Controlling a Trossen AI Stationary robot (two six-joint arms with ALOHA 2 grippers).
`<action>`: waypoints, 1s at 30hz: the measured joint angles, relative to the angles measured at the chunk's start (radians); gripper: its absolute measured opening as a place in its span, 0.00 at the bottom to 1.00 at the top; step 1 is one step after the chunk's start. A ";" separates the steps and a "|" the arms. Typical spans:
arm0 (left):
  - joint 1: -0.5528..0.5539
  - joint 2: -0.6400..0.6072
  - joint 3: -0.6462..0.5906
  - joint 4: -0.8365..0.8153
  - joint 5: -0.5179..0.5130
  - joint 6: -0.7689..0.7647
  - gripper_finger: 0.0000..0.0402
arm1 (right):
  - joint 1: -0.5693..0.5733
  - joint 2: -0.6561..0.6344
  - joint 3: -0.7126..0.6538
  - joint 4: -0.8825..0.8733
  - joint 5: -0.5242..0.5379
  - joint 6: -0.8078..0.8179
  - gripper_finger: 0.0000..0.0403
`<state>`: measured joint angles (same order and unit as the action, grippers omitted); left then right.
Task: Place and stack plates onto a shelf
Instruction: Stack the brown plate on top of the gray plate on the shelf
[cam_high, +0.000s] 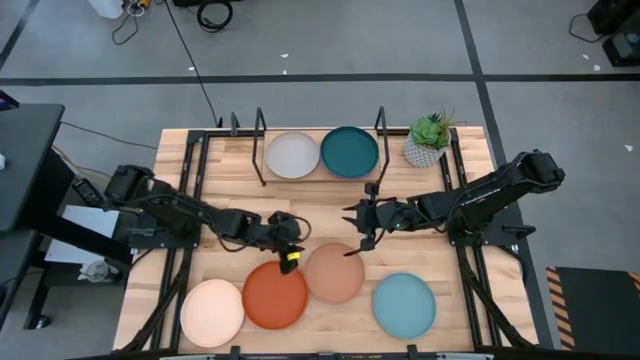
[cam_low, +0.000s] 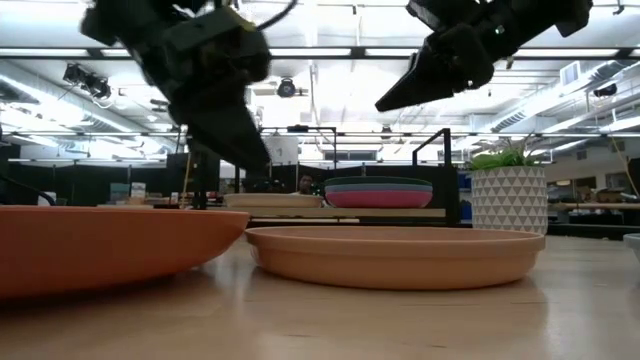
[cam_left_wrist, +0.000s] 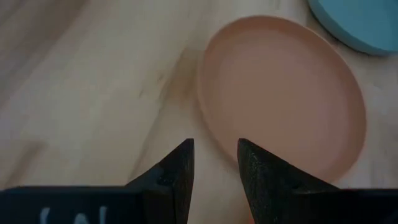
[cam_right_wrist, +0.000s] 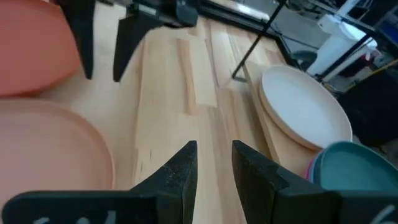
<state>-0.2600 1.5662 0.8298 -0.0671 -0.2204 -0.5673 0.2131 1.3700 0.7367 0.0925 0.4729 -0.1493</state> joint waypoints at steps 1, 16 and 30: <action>0.004 0.021 0.020 -0.009 0.009 0.013 0.32 | 0.000 0.007 -0.001 0.003 0.007 0.000 0.26; -0.121 0.271 0.368 -0.152 0.194 0.419 0.32 | 0.049 -0.007 0.000 -0.254 0.232 0.164 0.26; -0.172 0.470 0.601 -0.328 0.258 0.442 0.32 | 0.140 -0.192 0.001 -0.448 0.287 0.258 0.26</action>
<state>-0.4322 2.0358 1.4307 -0.3954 0.0381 -0.1252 0.3535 1.1777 0.7380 -0.3559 0.7603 0.1090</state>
